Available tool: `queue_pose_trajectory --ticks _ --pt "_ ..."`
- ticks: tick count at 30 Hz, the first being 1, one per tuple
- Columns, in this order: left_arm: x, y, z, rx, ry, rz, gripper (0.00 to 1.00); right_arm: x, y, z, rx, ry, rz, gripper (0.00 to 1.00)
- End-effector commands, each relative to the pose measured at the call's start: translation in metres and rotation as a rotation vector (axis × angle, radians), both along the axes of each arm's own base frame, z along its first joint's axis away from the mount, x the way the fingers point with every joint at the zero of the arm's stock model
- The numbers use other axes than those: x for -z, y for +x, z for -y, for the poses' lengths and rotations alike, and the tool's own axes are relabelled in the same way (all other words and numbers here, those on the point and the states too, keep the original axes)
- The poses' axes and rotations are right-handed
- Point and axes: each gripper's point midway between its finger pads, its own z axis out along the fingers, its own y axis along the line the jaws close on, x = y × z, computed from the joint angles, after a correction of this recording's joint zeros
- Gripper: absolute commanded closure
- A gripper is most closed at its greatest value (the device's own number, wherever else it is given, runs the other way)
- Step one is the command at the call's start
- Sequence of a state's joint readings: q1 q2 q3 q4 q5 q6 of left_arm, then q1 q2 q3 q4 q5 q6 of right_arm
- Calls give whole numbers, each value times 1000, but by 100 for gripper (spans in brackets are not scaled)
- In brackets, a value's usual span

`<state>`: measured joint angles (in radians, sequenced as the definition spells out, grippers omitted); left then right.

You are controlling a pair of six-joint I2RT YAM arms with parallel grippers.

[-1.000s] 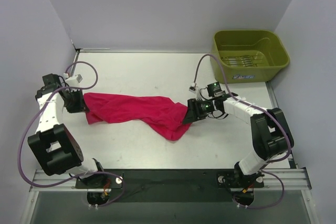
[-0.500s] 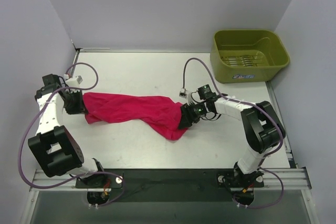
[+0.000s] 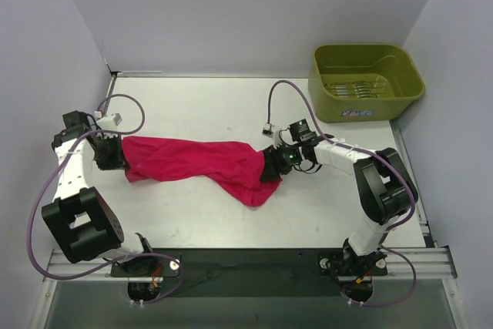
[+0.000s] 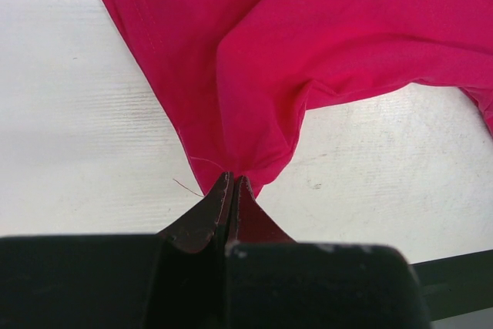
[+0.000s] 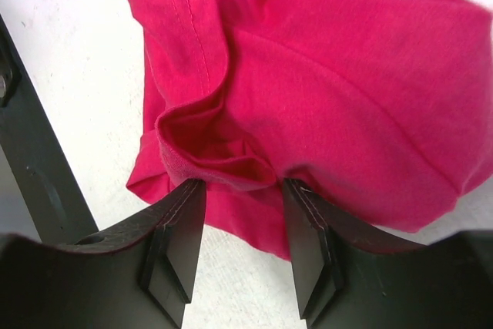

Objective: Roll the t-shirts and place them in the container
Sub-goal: Flatten out the T-shirt at the center of the board.

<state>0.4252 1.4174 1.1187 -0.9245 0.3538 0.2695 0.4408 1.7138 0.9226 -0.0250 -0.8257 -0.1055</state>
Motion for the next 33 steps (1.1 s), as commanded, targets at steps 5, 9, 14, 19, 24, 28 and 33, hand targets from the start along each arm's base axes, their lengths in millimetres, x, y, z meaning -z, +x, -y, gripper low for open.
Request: queue_pose_trajectory --ticks 5,9,14,19,24,28,33 --pt "-7 5 -2 5 13 37 100 -11 20 -19 -10 32 70 57" --pt "-6 5 -2 3 13 33 100 -8 24 -23 -6 33 56 69" --pt "-5 5 -2 4 13 30 100 -14 27 -23 3 28 58 85" --pt "-8 10 -3 5 13 47 100 -42 29 -14 16 9 107 89" --pt "-23 29 -5 11 3 111 100 -97 33 1 -17 -23 243 90" --pt "-44 49 -5 1 -15 189 100 -130 31 11 -44 -62 312 92" --pt "-67 67 -3 -1 -43 273 100 -161 42 24 -29 -98 424 99"
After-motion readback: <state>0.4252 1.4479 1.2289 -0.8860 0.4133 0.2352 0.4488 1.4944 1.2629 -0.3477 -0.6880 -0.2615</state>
